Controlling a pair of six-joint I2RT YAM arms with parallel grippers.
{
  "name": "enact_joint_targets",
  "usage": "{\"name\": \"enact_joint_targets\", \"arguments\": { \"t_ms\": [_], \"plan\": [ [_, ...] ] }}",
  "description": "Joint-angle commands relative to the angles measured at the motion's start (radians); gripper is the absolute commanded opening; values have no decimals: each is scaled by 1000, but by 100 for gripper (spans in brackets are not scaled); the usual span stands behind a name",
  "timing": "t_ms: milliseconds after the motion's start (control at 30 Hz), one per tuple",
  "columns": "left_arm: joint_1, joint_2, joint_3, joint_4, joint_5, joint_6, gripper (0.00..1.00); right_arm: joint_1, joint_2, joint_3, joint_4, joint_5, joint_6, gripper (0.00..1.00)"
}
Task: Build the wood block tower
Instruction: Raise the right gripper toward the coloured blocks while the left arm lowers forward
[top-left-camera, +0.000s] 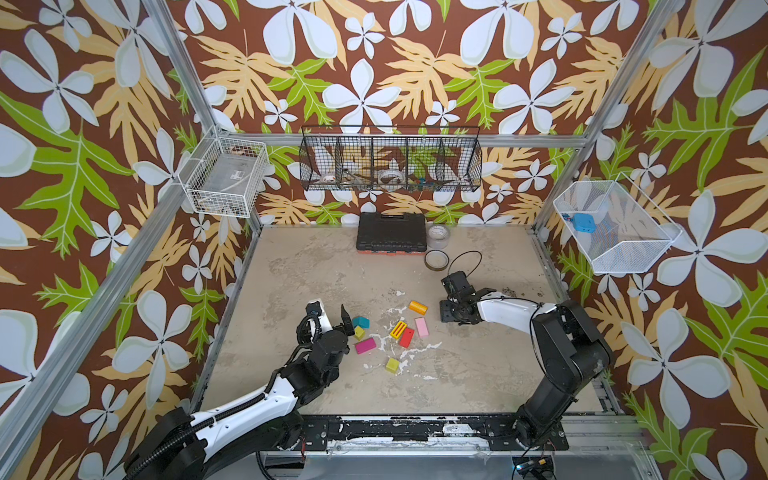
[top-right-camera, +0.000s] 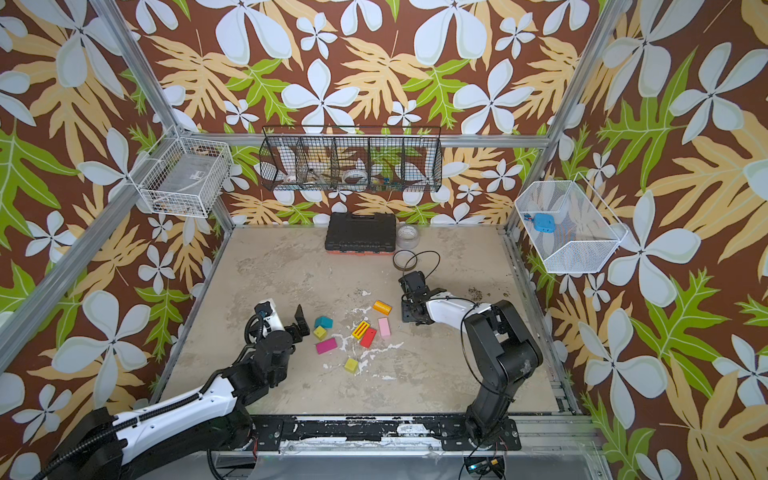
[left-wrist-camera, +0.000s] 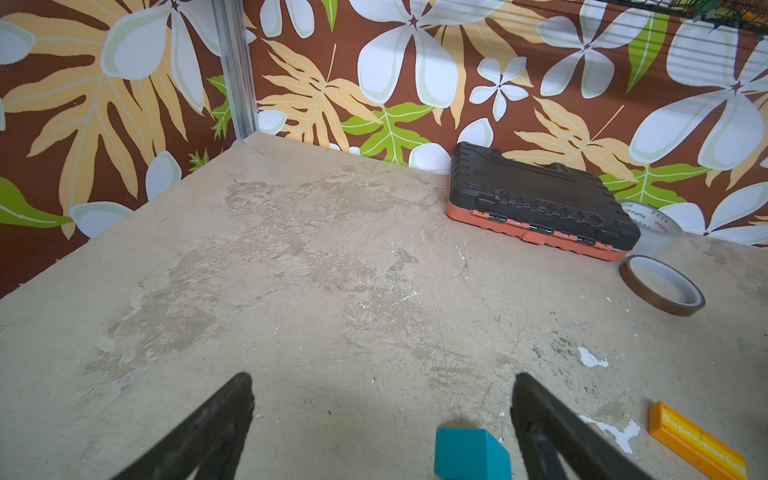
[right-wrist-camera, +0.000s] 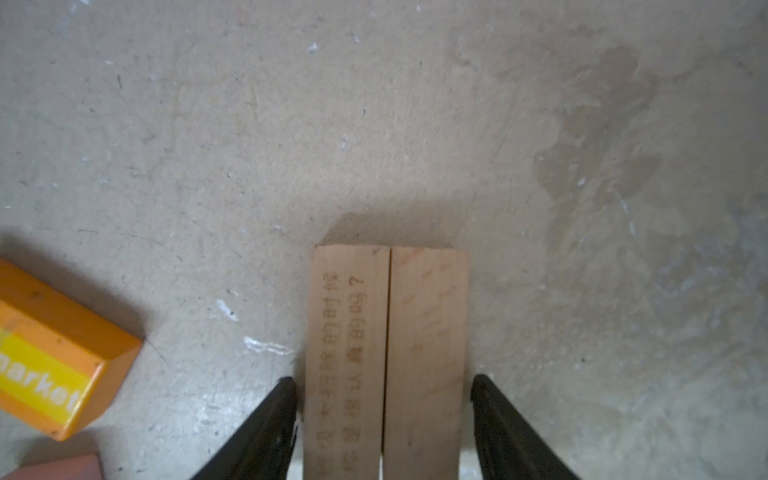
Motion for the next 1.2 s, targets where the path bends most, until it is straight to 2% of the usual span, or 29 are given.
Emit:
{"name": "enact_joint_targets", "arguments": {
  "t_ms": [0,333,500,633,800,1000,1100,1167],
  "plan": [
    [2,4,6,22,-3,13,97,0,14,4,-16,-13,-4,63],
    [2,5,6,22,-1,13,97,-2,9,1,-18,-5,-3,53],
    [2,5,6,22,0,14,97,-1,10,2,-21,-2,-3,53],
    [3,6,6,22,2,14,97,-3,3,3,-24,0,-1,59],
    [3,6,6,24,1,14,97,-2,-42,-8,-22,13,-1,73],
    [2,6,12,17,-10,9,99,-1,-130,-32,-16,25,-2,77],
    [3,-5,59,-103,16,-72,99,11,-203,-52,-9,27,0,79],
    [1,-34,79,-182,102,-158,99,28,-266,-69,-13,29,14,82]
  ]
}}
